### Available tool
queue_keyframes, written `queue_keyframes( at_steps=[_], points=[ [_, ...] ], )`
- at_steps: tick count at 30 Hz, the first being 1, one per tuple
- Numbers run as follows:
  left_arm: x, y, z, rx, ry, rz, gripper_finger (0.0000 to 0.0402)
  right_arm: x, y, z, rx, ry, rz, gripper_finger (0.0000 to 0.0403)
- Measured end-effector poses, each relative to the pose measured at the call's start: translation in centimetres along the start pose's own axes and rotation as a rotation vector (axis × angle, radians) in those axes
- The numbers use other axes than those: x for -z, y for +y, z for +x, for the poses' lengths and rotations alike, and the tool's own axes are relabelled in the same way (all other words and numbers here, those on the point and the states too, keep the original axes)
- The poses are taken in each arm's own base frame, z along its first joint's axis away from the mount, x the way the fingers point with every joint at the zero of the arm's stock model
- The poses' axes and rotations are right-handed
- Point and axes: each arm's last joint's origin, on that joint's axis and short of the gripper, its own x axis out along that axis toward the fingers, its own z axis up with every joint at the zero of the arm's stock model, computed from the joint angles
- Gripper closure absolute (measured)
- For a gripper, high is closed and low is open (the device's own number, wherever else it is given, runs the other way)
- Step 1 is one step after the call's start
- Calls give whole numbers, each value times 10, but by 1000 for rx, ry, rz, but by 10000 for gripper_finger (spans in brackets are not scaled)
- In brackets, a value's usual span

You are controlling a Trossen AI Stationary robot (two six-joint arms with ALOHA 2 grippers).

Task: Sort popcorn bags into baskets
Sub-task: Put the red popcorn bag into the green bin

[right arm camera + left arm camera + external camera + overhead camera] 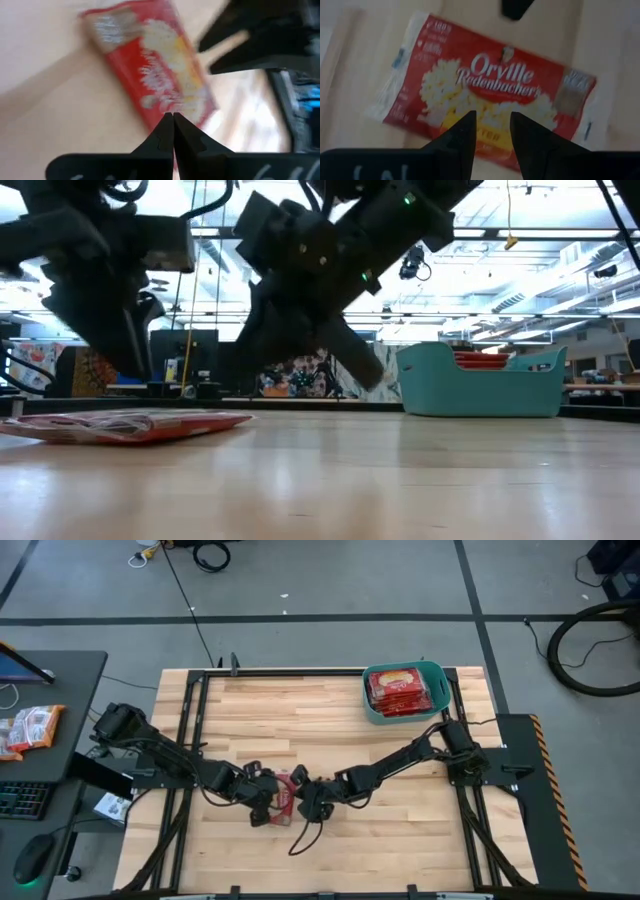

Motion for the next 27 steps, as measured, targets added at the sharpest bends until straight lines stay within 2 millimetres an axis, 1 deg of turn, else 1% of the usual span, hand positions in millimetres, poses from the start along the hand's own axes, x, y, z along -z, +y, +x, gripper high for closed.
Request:
queue_keyframes(
  at_steps=[3, 6, 11, 16, 21, 27],
  points=[
    [6, 4, 0, -51, 50, 19, 276, 0, 1, 0, -18, -8, 23, 393],
    [11, 7, 4, -92, 89, 34, 276, 0, 1, -1, -37, -17, 36, 369],
    [19, 7, 23, -109, 108, 43, 276, -1, 4, 0, -82, -52, 89, 327],
    [22, 5, 36, -138, 129, 61, 276, 3, 9, 5, -102, -14, 80, 296],
    [17, 1, 40, -108, 63, 92, 276, 5, 12, 6, -96, 14, 30, 290],
    [12, -2, 42, -92, 5, 102, 276, 10, 17, 6, -149, 49, -6, 289]
  ],
)
